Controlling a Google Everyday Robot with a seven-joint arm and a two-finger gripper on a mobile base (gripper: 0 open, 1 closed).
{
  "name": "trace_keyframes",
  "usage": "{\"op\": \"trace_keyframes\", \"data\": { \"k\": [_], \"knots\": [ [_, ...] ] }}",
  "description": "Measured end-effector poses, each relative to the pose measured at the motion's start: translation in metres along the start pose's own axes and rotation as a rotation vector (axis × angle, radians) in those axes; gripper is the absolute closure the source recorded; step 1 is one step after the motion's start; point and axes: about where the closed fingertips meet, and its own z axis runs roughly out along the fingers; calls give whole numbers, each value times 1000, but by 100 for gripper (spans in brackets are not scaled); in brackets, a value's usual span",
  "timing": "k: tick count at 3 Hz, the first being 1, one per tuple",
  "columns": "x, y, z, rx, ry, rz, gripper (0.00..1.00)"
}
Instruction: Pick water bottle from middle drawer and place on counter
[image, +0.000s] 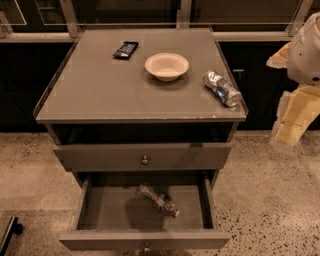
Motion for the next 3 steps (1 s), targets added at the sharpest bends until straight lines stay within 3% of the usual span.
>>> {"op": "trace_keyframes", "data": {
  "k": [1, 2, 3],
  "knots": [
    [0, 0, 0, 0, 0, 0, 0],
    [1, 4, 4, 6, -40, 9, 0],
    [5, 29, 38, -23, -149, 8, 0]
  ]
}}
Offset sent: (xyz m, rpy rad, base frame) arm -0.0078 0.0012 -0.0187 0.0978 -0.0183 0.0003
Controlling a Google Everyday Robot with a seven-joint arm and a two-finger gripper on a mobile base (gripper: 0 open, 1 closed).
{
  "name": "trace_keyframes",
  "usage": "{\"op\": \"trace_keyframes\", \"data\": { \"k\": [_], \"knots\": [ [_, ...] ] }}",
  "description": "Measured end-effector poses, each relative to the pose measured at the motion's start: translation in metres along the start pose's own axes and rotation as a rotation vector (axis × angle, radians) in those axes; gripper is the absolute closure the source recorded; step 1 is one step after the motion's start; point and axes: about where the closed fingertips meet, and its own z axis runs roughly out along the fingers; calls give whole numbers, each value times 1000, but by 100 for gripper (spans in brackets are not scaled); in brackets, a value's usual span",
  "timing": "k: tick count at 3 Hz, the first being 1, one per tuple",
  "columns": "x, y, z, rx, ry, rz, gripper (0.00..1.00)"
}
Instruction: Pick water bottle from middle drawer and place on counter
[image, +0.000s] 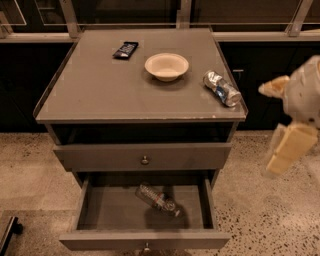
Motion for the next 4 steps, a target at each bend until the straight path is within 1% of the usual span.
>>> {"op": "trace_keyframes", "data": {
  "k": [1, 2, 3, 4],
  "knots": [
    [15, 39, 78, -86, -176, 82, 0],
    [9, 82, 172, -202, -318, 211, 0],
    [18, 102, 211, -227, -318, 256, 0],
    [23, 109, 222, -200, -326, 333, 0]
  ]
}}
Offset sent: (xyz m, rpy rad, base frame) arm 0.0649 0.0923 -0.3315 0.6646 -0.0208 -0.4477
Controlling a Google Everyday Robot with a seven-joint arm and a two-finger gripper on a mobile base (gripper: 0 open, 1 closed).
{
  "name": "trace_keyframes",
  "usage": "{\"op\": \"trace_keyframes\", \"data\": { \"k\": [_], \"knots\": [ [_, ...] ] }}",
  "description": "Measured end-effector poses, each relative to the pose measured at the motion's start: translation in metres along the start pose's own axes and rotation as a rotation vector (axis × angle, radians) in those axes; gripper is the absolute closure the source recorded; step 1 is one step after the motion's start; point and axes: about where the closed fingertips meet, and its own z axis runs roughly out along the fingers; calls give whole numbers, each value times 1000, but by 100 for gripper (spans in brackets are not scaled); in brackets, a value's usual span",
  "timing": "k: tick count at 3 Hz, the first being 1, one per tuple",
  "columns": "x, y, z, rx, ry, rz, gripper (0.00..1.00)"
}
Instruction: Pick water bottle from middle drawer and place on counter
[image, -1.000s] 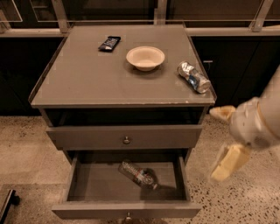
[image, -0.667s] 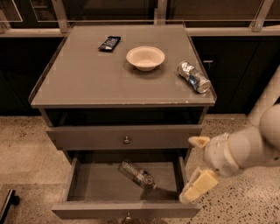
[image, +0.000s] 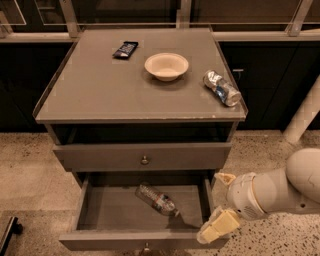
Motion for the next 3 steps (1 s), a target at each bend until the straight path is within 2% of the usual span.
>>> {"op": "trace_keyframes", "data": {
  "k": [1, 2, 3],
  "knots": [
    [32, 17, 57, -20, -42, 75, 0],
    [65, 16, 126, -40, -74, 159, 0],
    [72, -1, 139, 12, -99, 192, 0]
  ]
}}
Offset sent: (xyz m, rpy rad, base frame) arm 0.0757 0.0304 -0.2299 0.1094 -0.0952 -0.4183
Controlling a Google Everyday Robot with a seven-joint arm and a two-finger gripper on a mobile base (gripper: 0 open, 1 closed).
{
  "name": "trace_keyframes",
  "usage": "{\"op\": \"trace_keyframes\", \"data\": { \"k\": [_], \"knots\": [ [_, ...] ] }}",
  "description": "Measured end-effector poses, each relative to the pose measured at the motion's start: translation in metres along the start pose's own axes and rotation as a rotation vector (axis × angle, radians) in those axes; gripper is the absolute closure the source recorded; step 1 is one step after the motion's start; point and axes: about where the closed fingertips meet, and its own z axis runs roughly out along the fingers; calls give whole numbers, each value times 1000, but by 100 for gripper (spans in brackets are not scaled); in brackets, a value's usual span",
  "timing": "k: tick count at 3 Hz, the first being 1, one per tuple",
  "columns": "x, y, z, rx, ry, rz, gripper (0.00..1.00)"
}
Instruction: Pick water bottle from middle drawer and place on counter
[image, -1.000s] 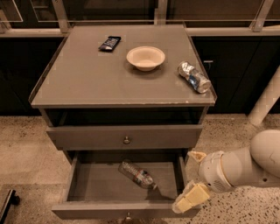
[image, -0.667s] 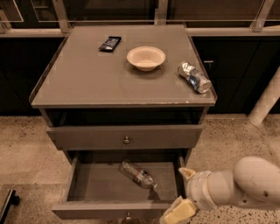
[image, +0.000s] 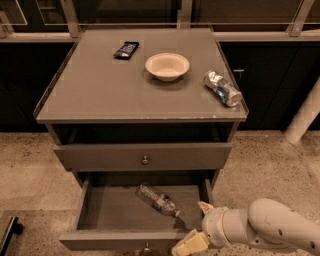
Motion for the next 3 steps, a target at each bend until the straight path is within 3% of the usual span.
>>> {"op": "trace_keyframes", "data": {
  "k": [1, 3],
  "knots": [
    [-2, -6, 8, 26, -35, 17, 0],
    [-30, -82, 57, 156, -232, 42, 0]
  ]
}}
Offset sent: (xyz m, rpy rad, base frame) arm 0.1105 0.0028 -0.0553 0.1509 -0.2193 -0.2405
